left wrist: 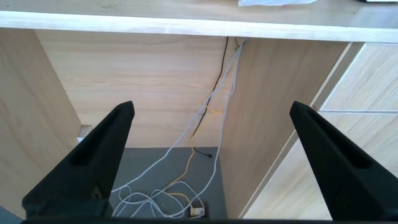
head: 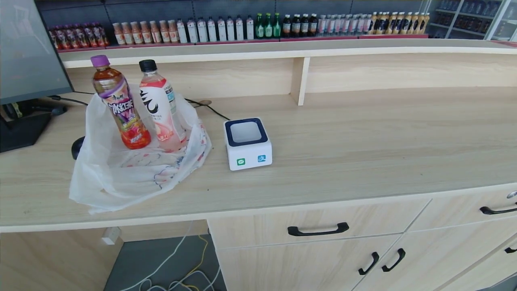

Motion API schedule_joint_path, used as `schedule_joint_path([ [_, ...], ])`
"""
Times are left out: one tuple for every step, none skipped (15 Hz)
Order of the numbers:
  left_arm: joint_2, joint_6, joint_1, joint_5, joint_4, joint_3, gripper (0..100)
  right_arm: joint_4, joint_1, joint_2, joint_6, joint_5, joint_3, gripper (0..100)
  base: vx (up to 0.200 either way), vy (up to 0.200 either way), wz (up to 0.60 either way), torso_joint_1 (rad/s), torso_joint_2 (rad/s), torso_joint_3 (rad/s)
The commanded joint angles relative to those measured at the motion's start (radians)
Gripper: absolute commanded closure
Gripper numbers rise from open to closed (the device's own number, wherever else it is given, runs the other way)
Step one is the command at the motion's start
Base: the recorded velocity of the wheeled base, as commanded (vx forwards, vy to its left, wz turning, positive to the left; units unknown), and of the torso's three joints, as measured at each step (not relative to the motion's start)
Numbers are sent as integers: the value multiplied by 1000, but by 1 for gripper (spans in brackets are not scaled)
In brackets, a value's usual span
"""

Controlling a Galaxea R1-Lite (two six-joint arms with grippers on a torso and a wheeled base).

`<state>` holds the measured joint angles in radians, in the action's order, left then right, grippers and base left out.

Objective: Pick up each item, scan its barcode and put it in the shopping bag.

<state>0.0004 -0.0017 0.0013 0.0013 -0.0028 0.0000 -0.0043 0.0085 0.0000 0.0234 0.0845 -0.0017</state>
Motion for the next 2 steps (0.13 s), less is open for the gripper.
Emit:
schedule_joint_path([
  [0,-1,0,0,0,0,0,0,-1,0,1,0,0,0,0,0,0,0,0,0],
  [0,0,0,0,0,0,0,0,-1,0,1,0,0,0,0,0,0,0,0,0],
])
